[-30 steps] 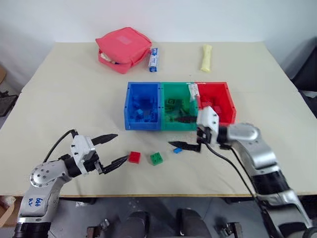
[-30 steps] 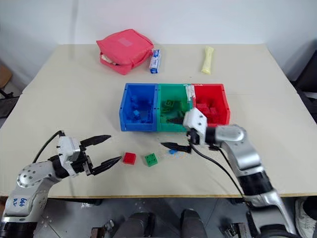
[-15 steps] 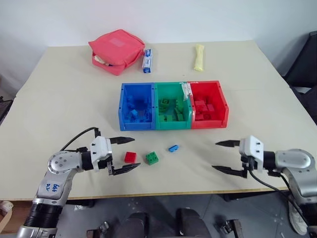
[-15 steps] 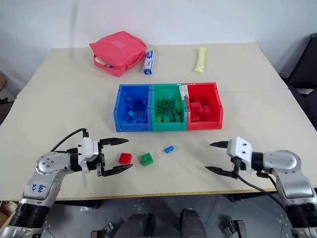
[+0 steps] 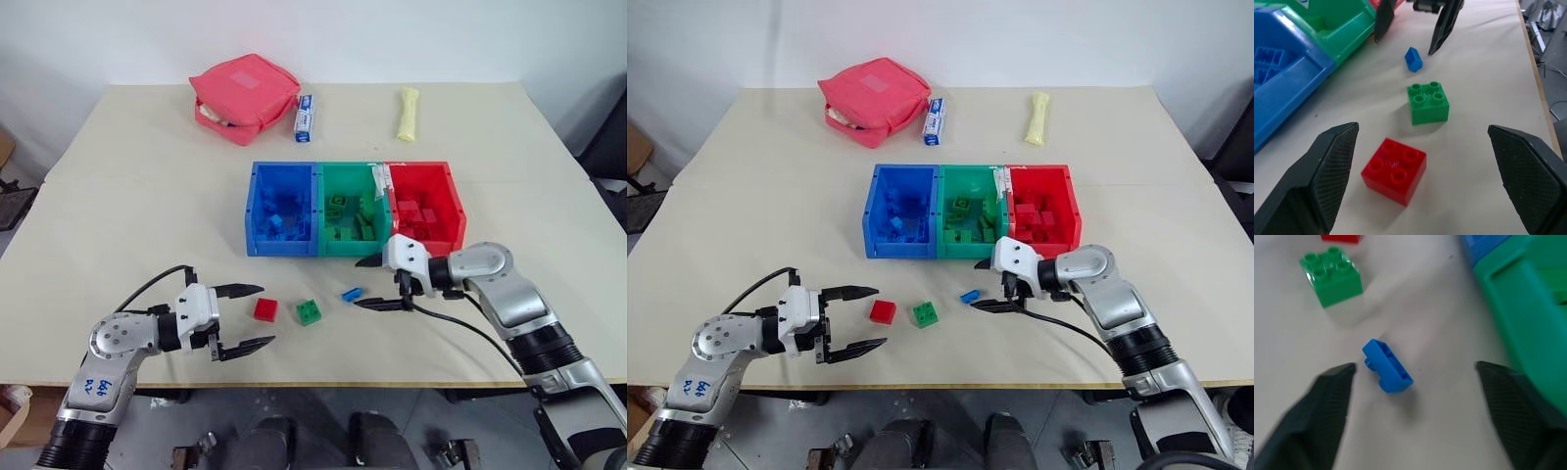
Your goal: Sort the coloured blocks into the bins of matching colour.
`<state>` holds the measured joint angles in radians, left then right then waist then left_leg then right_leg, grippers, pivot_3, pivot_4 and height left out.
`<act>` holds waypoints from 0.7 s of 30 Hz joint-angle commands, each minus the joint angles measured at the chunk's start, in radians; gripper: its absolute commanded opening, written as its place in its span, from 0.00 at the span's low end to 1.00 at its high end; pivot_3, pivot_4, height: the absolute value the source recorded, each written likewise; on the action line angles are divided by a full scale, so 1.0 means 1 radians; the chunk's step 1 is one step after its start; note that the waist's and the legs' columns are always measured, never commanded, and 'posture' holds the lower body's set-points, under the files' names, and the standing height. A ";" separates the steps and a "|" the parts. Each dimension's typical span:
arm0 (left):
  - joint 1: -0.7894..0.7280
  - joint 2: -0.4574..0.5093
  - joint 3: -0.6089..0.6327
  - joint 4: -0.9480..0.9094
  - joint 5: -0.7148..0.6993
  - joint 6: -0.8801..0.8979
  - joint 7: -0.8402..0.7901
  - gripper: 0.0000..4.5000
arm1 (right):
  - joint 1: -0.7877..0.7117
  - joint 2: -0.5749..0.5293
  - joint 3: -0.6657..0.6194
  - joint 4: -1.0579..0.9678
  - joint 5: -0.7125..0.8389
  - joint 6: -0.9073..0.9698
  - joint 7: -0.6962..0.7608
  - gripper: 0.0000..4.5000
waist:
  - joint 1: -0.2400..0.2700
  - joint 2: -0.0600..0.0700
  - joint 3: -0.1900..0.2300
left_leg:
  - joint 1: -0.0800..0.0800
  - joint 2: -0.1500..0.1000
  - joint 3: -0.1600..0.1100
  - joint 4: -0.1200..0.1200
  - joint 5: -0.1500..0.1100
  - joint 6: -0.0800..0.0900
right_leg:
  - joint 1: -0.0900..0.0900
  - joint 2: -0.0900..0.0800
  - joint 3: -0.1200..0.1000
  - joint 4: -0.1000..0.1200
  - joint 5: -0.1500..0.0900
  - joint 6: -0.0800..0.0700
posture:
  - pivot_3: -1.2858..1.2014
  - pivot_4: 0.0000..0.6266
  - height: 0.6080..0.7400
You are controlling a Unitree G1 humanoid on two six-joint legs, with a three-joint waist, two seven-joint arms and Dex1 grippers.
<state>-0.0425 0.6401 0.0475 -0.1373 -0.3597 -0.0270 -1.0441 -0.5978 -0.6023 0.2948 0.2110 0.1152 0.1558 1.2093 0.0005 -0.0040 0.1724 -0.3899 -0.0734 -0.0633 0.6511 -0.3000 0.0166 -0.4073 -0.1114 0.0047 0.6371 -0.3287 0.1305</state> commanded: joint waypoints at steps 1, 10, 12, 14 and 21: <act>0.003 -0.004 0.027 -0.033 -0.013 -0.008 0.023 1.00 | -0.027 0.012 0.011 0.025 0.001 -0.034 0.048 0.57 | -0.003 0.000 0.000 | 0.000 0.000 0.000 0.000 0.000 0.000 | 0.000 0.000 0.000 0.000 0.000 0.000 | 0.52 0.24 1.00; -0.002 -0.043 0.082 -0.042 -0.073 0.038 0.101 1.00 | -0.042 0.046 -0.066 -0.010 0.089 0.029 0.056 0.11 | -0.004 0.000 0.000 | 0.000 0.001 0.000 0.000 0.000 0.000 | 0.000 0.001 -0.001 0.001 0.000 0.000 | 0.52 0.24 1.00; 0.002 -0.062 0.120 -0.037 -0.104 0.062 0.139 1.00 | -0.064 0.078 -0.111 -0.035 0.152 0.099 0.028 0.11 | -0.005 0.000 0.000 | 0.000 0.001 0.000 0.000 0.000 0.000 | -0.001 0.001 -0.001 0.001 0.000 0.000 | 0.52 0.24 1.00; 0.014 -0.069 0.144 -0.035 -0.116 0.073 0.155 1.00 | -0.088 0.105 -0.135 -0.053 0.184 0.145 0.004 0.11 | -0.008 0.000 0.000 | 0.000 0.001 0.000 0.000 0.000 -0.001 | -0.001 0.001 -0.001 0.002 0.000 0.000 | 0.52 0.24 1.00; 0.097 -0.093 0.222 -0.092 -0.125 0.075 0.229 1.00 | -0.377 0.356 -0.176 0.166 0.124 0.128 -0.287 0.11 | -0.032 0.000 0.000 | 0.000 0.001 0.000 -0.001 0.001 -0.002 | -0.004 0.001 -0.001 0.007 0.000 0.000 | 0.52 0.24 1.00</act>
<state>0.0361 0.5466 0.2348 -0.1879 -0.4680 0.0536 -0.8301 -0.9477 -0.2633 0.1446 0.3421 0.2437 0.3166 0.9606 -0.0318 -0.0039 0.1723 -0.3896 -0.0722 -0.0633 0.6493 -0.2990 0.0142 -0.4116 -0.1103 0.0033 0.6458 -0.3289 0.1303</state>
